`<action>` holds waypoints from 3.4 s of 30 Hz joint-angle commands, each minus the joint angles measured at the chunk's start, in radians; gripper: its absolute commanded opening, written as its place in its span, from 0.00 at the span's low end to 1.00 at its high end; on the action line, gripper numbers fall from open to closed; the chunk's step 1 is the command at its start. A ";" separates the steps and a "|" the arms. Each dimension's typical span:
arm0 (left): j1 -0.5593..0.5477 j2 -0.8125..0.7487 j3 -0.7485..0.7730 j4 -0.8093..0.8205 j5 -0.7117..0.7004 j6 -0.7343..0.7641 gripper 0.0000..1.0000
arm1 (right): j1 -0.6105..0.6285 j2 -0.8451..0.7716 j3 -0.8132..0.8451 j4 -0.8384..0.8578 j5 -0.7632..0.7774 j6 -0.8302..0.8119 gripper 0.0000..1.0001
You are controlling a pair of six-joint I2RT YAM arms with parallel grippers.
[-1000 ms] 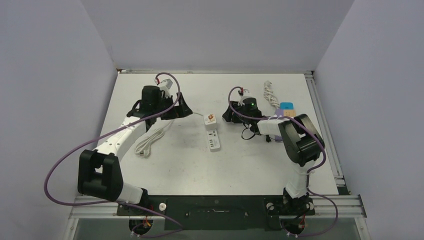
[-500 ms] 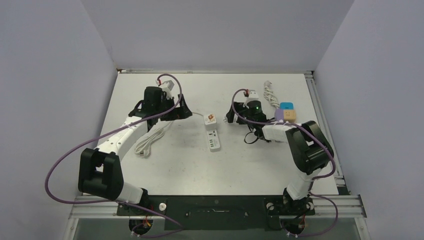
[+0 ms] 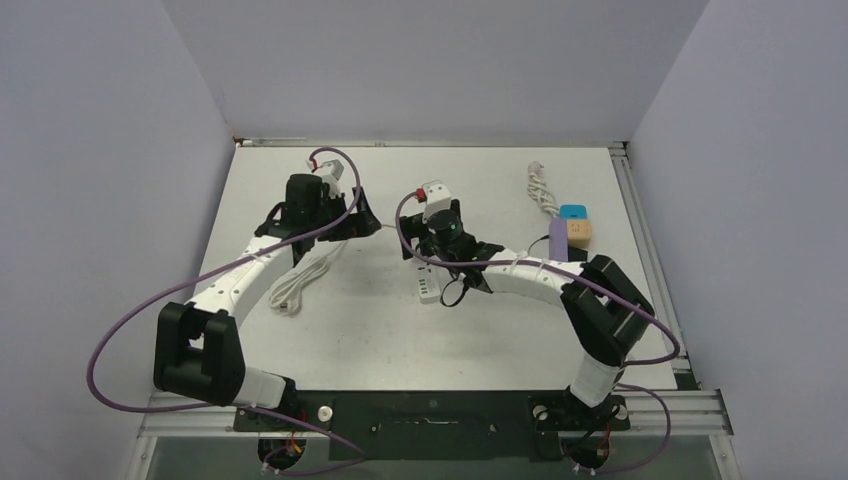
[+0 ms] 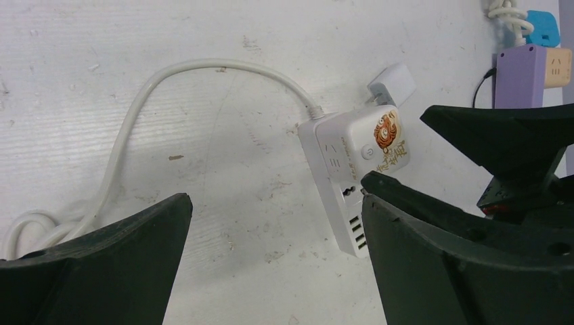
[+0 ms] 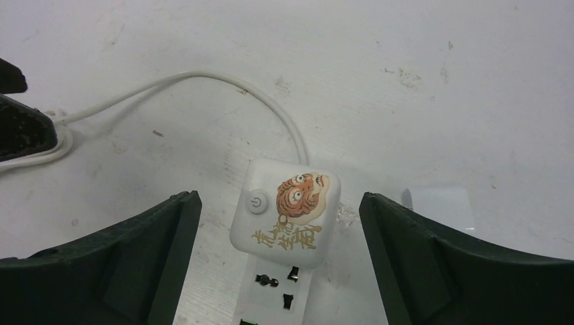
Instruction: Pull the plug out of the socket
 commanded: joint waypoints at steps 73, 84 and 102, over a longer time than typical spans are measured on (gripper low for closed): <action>-0.249 0.445 -0.100 0.464 0.379 -0.411 0.55 | -0.144 0.013 -0.202 0.280 -0.140 0.412 0.05; -0.249 0.464 -0.098 0.465 0.382 -0.421 0.30 | -0.136 0.009 -0.226 0.299 -0.104 0.395 0.05; -0.232 0.475 -0.102 0.429 0.358 -0.430 0.00 | -0.002 -0.017 -0.205 0.242 0.126 0.288 0.05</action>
